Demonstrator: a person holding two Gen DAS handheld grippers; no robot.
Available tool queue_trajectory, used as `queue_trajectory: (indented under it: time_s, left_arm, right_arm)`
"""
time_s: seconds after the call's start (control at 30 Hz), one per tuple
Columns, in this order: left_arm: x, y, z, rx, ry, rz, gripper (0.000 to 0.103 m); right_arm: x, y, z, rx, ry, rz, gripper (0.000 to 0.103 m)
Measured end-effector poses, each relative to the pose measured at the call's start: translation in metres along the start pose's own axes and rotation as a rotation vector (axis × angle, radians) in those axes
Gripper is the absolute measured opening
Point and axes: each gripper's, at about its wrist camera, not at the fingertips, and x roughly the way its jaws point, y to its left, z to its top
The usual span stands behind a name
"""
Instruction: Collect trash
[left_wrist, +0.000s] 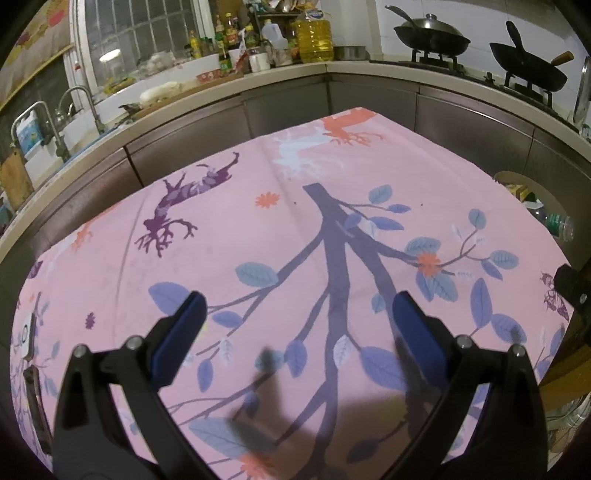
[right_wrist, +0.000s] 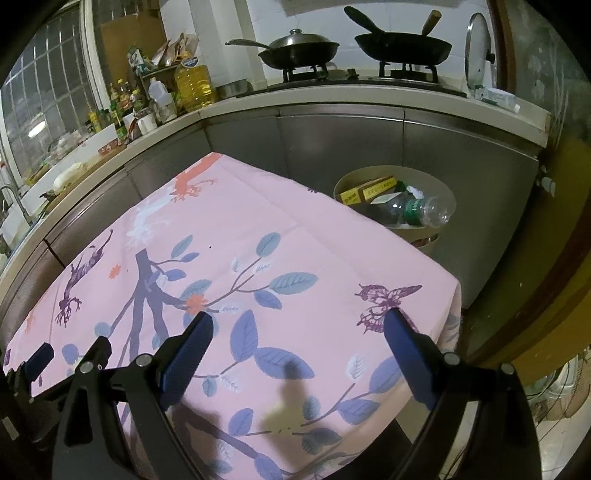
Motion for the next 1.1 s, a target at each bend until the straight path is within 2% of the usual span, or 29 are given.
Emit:
queue_trajectory:
  time_s: [0.47, 1.1]
  left_arm:
    - [0.001, -0.010, -0.003, 0.019, 0.012, -0.006, 0.097]
    - [0.002, -0.017, -0.005, 0.033, 0.017, -0.011, 0.097]
  right_arm:
    - [-0.003, -0.014, 0.009, 0.041, -0.032, -0.028, 0.090]
    - [-0.005, -0.017, 0.010, 0.050, -0.038, -0.025, 0.090]
